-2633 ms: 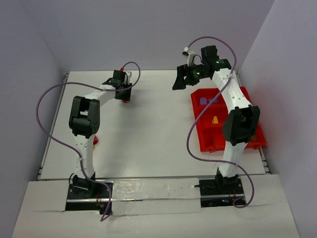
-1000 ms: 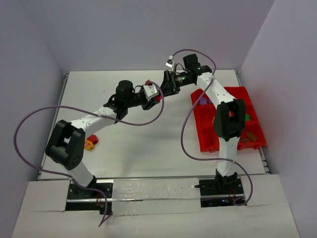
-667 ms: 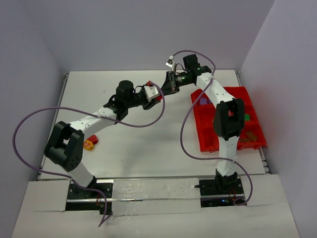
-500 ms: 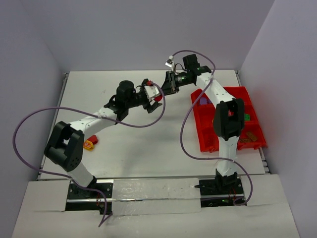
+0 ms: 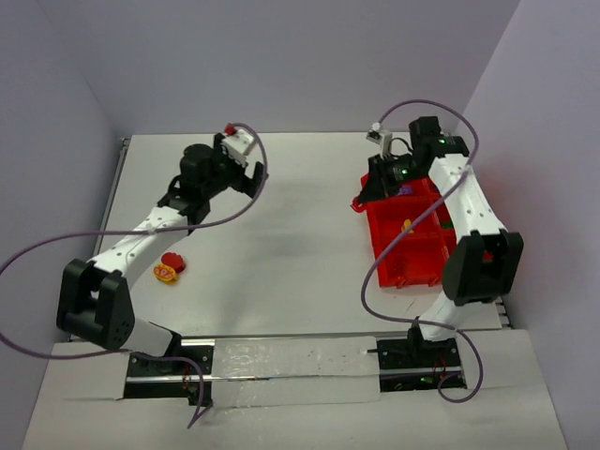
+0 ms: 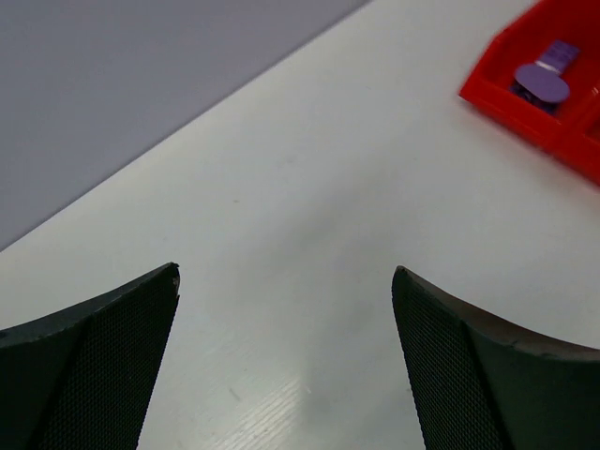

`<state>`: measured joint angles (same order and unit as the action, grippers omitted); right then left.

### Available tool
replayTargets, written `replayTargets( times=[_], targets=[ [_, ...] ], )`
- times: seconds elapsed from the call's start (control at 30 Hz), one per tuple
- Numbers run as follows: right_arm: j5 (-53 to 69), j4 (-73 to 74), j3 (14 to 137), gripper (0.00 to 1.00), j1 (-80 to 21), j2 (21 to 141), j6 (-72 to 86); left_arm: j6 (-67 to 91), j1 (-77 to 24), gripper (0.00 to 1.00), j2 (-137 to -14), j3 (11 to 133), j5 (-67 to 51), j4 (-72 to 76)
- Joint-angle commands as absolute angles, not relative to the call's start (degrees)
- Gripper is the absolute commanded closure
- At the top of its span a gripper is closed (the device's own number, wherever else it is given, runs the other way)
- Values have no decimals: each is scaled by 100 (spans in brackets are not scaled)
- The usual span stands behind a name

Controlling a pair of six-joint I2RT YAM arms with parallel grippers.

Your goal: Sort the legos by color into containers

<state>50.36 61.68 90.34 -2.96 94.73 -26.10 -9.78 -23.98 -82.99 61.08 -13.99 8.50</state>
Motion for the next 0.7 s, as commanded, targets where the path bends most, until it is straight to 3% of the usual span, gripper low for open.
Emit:
replayTargets(
  times=[0.0,0.2,0.33,0.67],
  targets=[
    [4195,6973,8131,100,-113,8443,-3887,-439,-2069,1,-7663,5811,-1496,203],
    [2717,6773,6775,100,377,7369,-4601,-764,-1252,1,-7295,5765,-1944,-1232],
    [2126,6621,6447,100,581,7355,-4538,-1259,-626,1,-7239,5915,-2689,-2437],
    [1249,5412,6063,100,729,7720,-3902,-3010,736,4,-6918,5652,-2814,-4008]
  ],
)
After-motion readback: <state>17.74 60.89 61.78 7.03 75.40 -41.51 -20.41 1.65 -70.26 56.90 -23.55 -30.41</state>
